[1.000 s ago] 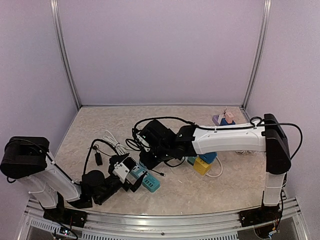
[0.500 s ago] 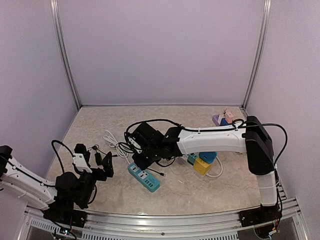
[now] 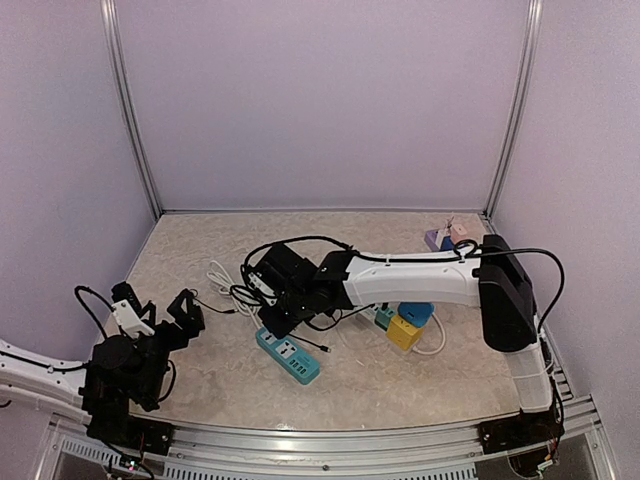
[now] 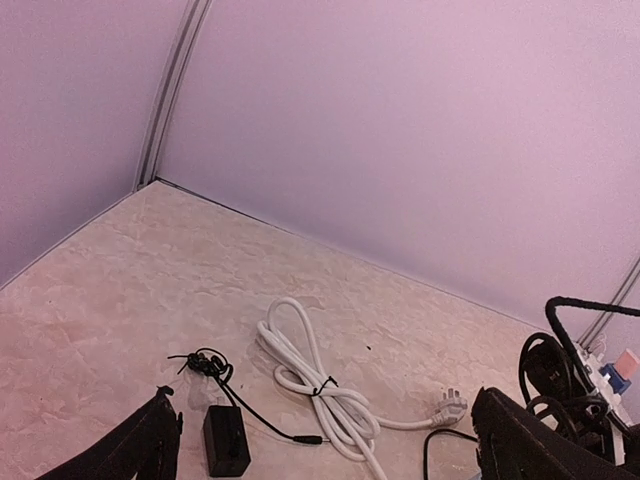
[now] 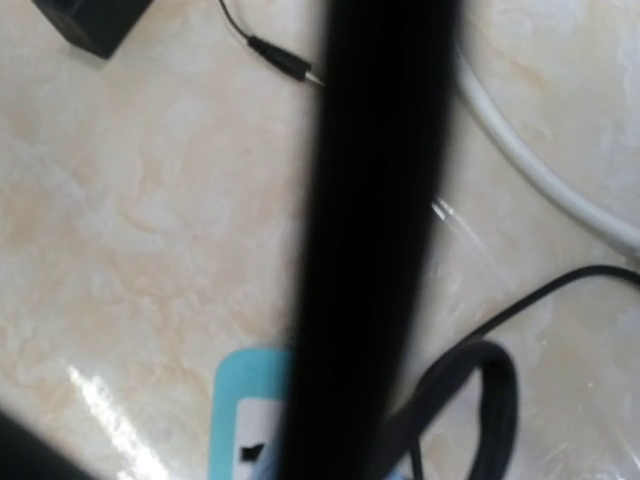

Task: Insert the plug
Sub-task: Insert the plug into the socket.

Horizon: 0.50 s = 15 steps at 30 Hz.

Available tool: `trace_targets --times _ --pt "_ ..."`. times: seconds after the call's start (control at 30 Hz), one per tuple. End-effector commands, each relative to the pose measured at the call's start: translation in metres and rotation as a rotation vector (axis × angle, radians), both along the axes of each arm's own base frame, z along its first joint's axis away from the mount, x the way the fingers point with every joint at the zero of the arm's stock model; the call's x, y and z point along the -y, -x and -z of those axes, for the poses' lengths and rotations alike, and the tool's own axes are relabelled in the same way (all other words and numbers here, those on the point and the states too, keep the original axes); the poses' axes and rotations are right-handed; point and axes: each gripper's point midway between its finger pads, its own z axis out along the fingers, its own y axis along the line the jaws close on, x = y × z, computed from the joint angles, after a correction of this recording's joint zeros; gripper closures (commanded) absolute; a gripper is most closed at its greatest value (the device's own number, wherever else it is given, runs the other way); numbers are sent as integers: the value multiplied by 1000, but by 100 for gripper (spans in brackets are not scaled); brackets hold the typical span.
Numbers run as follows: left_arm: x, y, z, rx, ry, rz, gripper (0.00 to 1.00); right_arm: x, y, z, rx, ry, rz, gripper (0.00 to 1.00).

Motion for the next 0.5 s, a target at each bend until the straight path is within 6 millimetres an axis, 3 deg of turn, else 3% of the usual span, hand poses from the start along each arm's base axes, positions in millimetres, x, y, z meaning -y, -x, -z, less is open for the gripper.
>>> trace_targets --times 0.0,0.27,0.37,0.47 --pt "-21 3 50 -55 -156 -26 1 3 3 19 -27 70 -11 100" --pt "-17 1 51 -62 -168 -11 1 12 1 32 -34 122 14 100" --pt "-15 -1 52 -68 -183 -8 1 17 5 56 -55 140 16 100" --pt "-13 -3 51 -74 -204 -10 1 26 11 95 -94 188 30 100"
